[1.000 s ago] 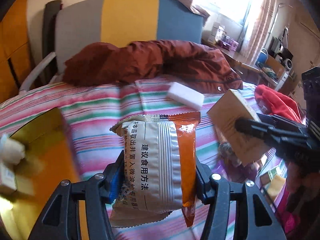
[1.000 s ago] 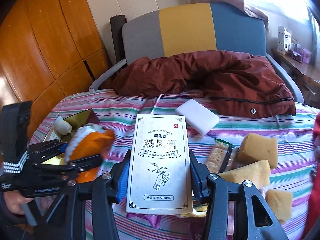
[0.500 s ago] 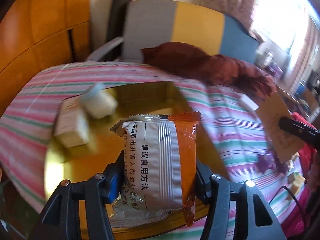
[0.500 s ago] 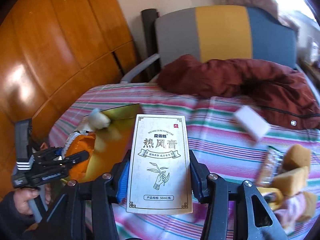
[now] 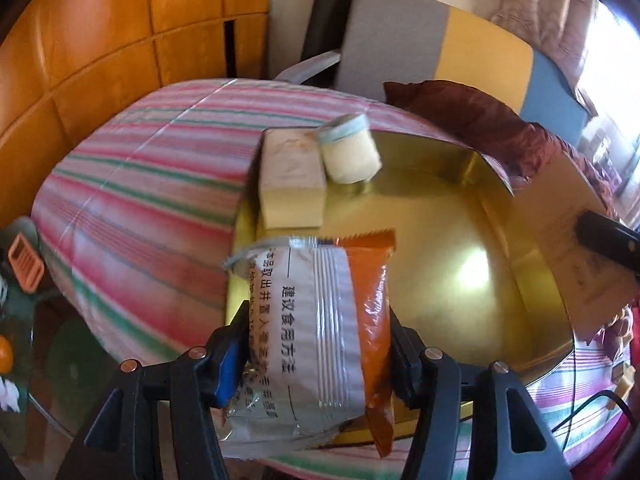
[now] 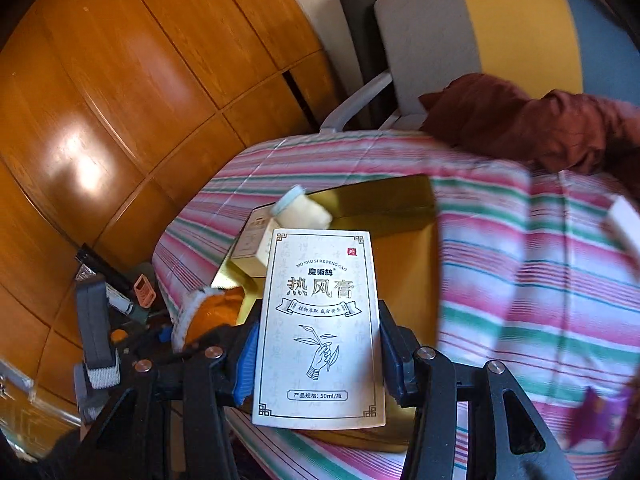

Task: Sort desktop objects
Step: 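Open both tools to release the box and packet into the tray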

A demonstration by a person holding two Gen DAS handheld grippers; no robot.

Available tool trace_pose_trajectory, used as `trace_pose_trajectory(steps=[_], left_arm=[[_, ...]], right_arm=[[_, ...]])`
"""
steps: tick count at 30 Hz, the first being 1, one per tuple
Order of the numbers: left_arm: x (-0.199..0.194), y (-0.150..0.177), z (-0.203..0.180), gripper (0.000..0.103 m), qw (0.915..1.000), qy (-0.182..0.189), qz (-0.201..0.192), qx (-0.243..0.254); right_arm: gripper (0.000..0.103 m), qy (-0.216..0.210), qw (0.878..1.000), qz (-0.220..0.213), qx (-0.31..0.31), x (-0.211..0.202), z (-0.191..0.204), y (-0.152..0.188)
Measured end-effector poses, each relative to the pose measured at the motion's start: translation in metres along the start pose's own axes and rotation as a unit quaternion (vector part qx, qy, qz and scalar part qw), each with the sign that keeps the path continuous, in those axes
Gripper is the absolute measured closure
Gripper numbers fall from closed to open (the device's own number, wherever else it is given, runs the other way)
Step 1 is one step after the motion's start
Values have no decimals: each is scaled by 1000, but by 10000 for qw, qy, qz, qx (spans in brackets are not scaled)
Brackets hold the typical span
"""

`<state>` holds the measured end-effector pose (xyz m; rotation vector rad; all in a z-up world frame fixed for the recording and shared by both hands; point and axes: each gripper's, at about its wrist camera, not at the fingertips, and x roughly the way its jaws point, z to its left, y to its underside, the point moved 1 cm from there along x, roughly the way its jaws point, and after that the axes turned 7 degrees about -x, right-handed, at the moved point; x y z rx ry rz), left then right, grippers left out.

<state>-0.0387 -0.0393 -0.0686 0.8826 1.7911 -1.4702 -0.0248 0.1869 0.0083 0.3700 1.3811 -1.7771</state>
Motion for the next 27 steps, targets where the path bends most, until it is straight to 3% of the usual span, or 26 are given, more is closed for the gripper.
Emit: trace_pose_trajectory(steps=[4, 9, 12, 15, 20, 24, 27], left_arm=[[-4, 1, 9, 37, 9999, 98, -64, -95], [-15, 6, 5, 37, 9994, -61, -320, 120], [-33, 11, 4, 37, 9978, 212, -614, 100], [-41, 12, 7, 37, 9971, 217, -725, 54], [-48, 7, 27, 37, 9959, 89, -838, -333], [-52, 4, 37, 37, 9946, -11, -918, -489], [-53, 3, 40, 37, 9941, 172, -887, -607]], right_arm=[[39, -833, 9957, 198, 366, 31, 18, -2], [39, -941, 9936, 480, 410, 46, 32, 10], [32, -1075, 9901, 708, 564, 52, 33, 24], [26, -1280, 9843, 771, 939, 61, 25, 33], [24, -2071, 9638, 920, 1405, 83, 33, 39], [21, -2182, 9623, 785, 1421, 80, 36, 40], [21, -1931, 9697, 626, 1357, 64, 30, 41]])
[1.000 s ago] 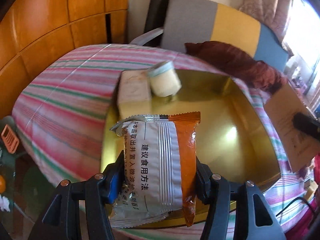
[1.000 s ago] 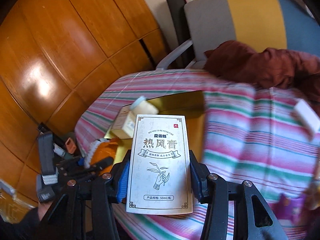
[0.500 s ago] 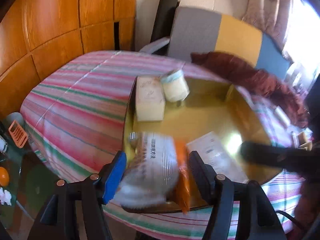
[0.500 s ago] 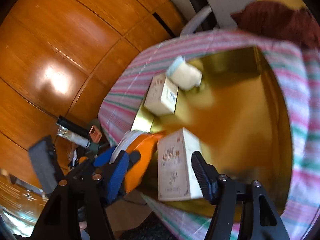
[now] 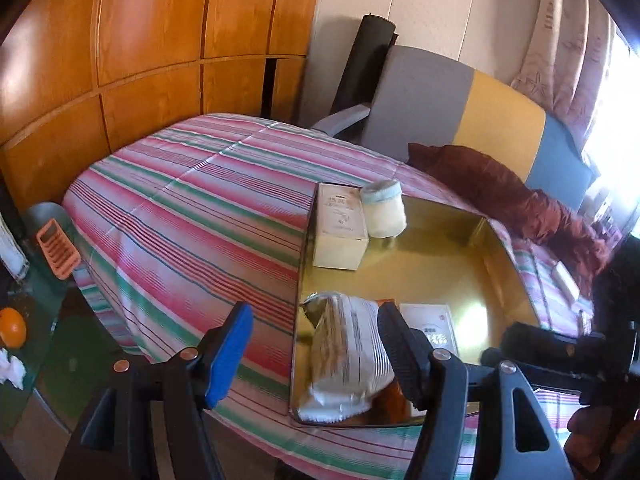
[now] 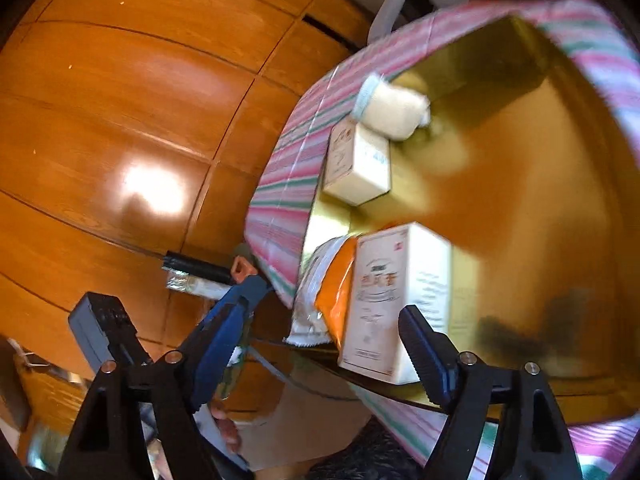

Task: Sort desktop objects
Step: 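Open both tools to release the box and packet into the tray, then move both tools back toward the pile of items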

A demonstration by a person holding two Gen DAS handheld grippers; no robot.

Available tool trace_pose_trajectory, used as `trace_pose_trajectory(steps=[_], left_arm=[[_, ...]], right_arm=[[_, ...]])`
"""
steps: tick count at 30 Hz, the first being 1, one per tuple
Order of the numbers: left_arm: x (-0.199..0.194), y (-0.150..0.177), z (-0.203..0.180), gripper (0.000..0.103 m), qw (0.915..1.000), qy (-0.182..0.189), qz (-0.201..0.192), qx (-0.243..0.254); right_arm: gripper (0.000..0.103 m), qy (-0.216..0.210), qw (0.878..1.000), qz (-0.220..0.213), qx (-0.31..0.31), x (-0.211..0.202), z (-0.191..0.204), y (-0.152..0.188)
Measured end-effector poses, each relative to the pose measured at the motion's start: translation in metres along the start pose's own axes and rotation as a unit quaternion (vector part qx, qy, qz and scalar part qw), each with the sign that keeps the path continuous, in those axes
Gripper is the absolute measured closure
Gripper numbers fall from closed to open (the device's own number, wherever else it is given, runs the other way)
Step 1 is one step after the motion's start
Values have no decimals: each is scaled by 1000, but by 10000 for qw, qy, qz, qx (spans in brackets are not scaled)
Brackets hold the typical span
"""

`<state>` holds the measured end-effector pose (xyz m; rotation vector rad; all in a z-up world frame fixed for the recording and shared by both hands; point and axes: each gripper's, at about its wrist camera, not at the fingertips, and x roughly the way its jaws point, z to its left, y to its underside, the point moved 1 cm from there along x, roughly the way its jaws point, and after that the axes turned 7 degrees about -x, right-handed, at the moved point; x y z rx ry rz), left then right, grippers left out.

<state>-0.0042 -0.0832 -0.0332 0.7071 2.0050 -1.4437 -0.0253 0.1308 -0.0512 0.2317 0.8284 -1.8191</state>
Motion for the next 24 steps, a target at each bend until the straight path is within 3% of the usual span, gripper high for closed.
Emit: trace_pose_trajectory(steps=[5, 8, 15, 17, 23, 24], left_arm=[[1, 0, -7, 35, 9994, 336, 45, -95], [6, -3, -11, 31, 9987, 455, 123, -185], [14, -2, -28, 32, 9959, 807, 415, -24], [13, -3, -40, 32, 9954, 839, 442, 141], [7, 2, -75, 32, 9907, 1106, 465, 647], [7, 2, -82, 32, 9887, 1221, 486, 716]], right_arm=[[13, 1046, 9904, -376, -819, -38, 21, 12], [11, 1860, 9716, -558, -1356, -51, 32, 21], [11, 2868, 9317, -968, -2007, -89, 43, 33], [11, 3180, 9203, -1014, -2040, -101, 38, 36], [12, 3529, 9182, -1276, -1268, -150, 5, 58], [19, 3559, 9181, -1325, -1131, -158, -1, 63]])
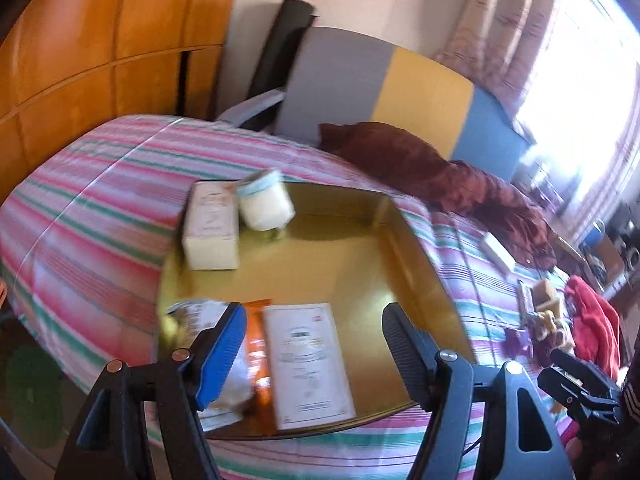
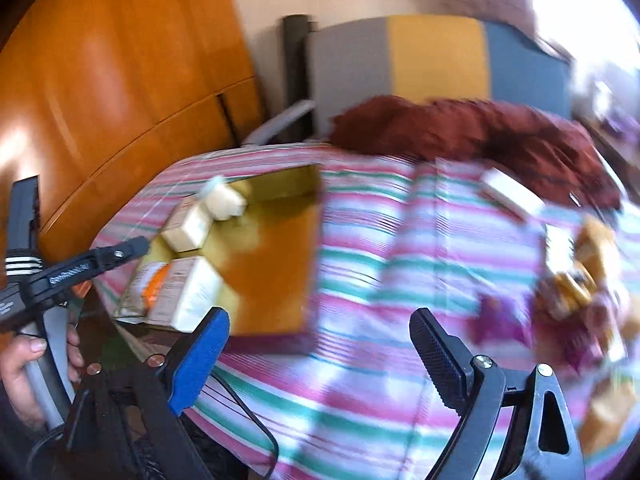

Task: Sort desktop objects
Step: 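Move both tools back toward the pile of items, then grasp the pink striped sock with the right tool while left tool grasps the purple candy packet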

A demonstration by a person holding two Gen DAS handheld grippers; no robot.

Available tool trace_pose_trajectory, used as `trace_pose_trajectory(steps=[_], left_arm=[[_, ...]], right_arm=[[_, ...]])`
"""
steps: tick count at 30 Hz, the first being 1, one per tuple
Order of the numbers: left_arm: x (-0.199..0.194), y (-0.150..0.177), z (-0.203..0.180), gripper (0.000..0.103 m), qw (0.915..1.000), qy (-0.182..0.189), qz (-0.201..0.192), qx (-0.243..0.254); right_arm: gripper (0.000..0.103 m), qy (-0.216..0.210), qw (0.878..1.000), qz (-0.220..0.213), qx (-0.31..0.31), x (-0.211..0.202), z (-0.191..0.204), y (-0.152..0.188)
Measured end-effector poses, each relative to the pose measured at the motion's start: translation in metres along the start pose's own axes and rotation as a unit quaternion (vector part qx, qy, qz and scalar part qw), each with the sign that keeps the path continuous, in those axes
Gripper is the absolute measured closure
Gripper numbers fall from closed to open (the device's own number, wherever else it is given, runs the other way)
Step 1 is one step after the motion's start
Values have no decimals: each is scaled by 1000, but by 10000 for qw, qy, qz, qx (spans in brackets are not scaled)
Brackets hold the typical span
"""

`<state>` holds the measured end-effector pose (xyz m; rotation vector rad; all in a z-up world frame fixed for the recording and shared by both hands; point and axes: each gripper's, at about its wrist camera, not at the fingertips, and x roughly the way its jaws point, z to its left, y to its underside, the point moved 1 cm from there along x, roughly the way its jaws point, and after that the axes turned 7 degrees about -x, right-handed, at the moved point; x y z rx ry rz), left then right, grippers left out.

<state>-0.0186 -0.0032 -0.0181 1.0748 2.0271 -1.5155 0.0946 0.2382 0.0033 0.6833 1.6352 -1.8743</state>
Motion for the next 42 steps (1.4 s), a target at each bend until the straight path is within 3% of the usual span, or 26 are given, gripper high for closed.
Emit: trace_pose_trajectory(steps=[1, 2, 6, 11, 15, 23, 29, 32, 36, 42], left_arm=[[2, -1, -7, 32, 9998, 152, 59, 66], [4, -1, -13, 32, 9996, 239, 103, 110], [10, 1, -42, 32, 9978, 485, 228, 386], [20, 7, -80, 32, 9930, 755, 410, 815], [25, 13, -104, 32, 9875, 990, 566, 1085], [41, 29, -146, 32, 9761, 1103, 969, 1604], [61, 48, -192, 32, 9607, 1228, 1337, 2099], [72, 62, -214, 32, 9518, 1195, 1468, 2414], [82, 75, -231, 32, 9408, 1262, 1721, 2633], [98, 88, -246, 32, 9327, 1277, 1910, 2781]], right_arm=[[30, 30, 9999, -7, 168, -6, -11, 7], [33, 92, 9993, 32, 360, -12, -24, 14], [37, 592, 9943, 203, 869, -32, -62, 40], [37, 1200, 9842, 306, 1265, -64, -105, 61], [28, 1467, 9764, 327, 1550, -86, -136, 71], [27, 1543, 9601, 287, 2316, -109, -190, 84], [27, 1628, 9665, 417, 1939, -103, -198, 73], [32, 1489, 9740, 530, 1622, -93, -196, 63], [41, 1602, 9745, 689, 1410, -81, -201, 60], [40, 1526, 9754, 638, 1460, -74, -229, 45]])
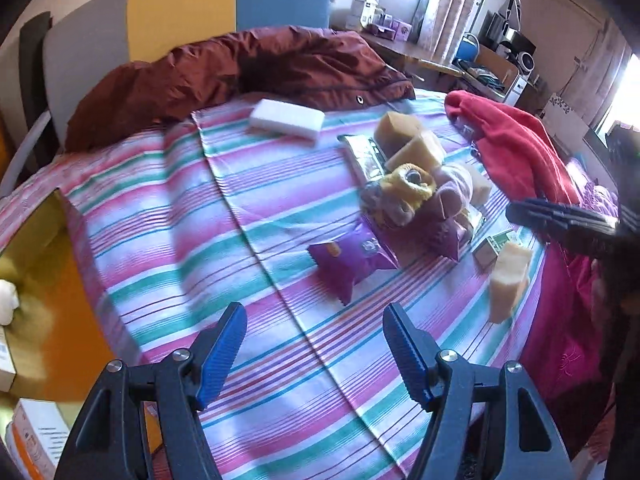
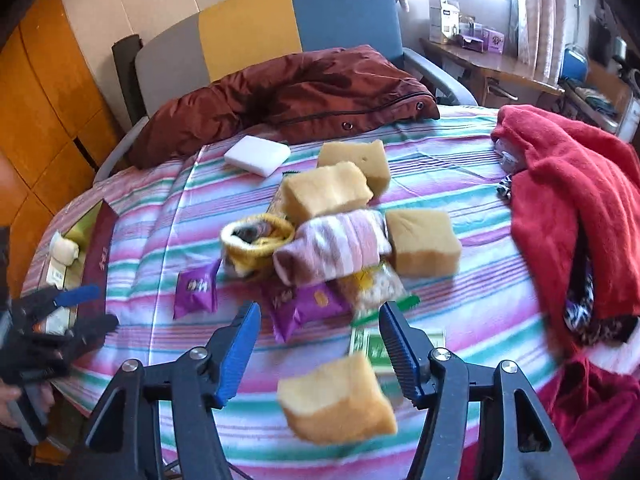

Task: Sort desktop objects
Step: 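Grasp the pink striped sock with the right tool while left tool grasps the purple candy packet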

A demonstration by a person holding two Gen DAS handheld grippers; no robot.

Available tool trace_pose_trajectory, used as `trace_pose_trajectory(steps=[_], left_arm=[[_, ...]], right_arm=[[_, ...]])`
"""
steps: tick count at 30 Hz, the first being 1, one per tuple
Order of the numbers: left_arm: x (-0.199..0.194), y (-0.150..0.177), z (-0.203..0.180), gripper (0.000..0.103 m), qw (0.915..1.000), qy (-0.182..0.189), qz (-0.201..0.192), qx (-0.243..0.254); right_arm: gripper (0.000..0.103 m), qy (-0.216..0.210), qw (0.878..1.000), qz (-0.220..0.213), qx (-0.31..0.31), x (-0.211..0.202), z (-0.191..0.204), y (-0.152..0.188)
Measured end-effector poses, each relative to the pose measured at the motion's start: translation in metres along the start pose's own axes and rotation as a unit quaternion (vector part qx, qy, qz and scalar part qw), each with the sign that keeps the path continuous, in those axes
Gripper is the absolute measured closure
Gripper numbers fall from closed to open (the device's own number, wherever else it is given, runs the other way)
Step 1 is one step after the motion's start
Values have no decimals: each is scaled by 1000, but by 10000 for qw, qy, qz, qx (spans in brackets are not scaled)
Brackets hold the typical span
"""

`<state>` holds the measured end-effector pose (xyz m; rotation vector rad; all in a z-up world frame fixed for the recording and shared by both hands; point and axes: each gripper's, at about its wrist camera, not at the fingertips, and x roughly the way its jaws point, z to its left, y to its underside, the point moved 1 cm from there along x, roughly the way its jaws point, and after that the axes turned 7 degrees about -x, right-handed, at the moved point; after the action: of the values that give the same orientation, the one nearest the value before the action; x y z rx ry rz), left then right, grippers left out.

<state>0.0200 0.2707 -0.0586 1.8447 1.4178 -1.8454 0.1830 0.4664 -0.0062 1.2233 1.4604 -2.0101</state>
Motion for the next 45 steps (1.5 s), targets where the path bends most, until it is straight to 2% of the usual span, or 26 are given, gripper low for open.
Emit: trace_pose_trajectory(steps=[3, 6, 10, 14, 15, 17, 18, 20, 25, 28, 30, 32, 33, 34, 36, 42, 44, 45], left_arm=[[8, -2, 0, 31, 9998, 101, 107, -123], [20, -6, -3, 31, 9996, 41, 217, -164], [33, -17, -13, 31, 9995, 79, 283, -120], [52, -32, -26, 31, 9993, 61, 319, -168], [58, -34, -28, 31, 9993, -4, 321, -190], [68, -39, -30, 31, 9990, -87, 371, -247], [73, -40, -31, 31, 9988, -98, 404, -250], [80, -43, -32, 31, 9988, -167, 417, -218], [94, -45, -27, 31, 9980, -256, 513, -275], [98, -46, -29, 30, 9982, -320, 484, -161], [101, -45, -31, 31, 9982, -393, 454, 3], [101, -43, -32, 31, 9980, -464, 411, 129], [101, -42, -32, 31, 9979, -493, 387, 176], [101, -41, -33, 31, 9977, -521, 370, 212], [102, -41, -33, 30, 9977, -529, 368, 232], [102, -45, -26, 29, 9987, -409, 303, 82], [102, -45, -27, 29, 9988, -415, 244, 132], [102, -44, -28, 31, 9988, -421, 193, 132]], right_arm=[[39, -53, 10000, -34, -18, 3, -7, -5], [38, -250, 9996, -70, 134, 10, -18, -1], [39, -112, 9997, -27, 232, 19, -28, 2], [35, -444, 9987, -150, 223, 24, -33, -11], [32, -574, 9979, -207, 214, 26, -33, -13], [32, -922, 9953, -177, 230, 32, -33, -11], [32, -1045, 9944, -77, 120, 35, -30, -10], [32, -1015, 9939, 96, -409, 38, -11, -5], [44, -930, 9914, 434, -811, 60, 10, -5], [44, -898, 9920, 461, -763, 66, 5, -8], [44, -909, 9932, 382, -618, 62, -2, -10], [44, -1258, 9917, 72, -242, 48, -17, -14], [40, -1244, 9921, -85, -134, 43, -21, -17], [27, -1128, 9933, -251, 22, 39, -29, -19], [11, -946, 9948, -320, 218, 40, -37, -22], [11, -759, 9969, -125, -161, 64, -26, -34], [15, -630, 9972, -42, -400, 73, -19, -35], [22, -610, 9970, 1, -482, 77, -18, -34]])
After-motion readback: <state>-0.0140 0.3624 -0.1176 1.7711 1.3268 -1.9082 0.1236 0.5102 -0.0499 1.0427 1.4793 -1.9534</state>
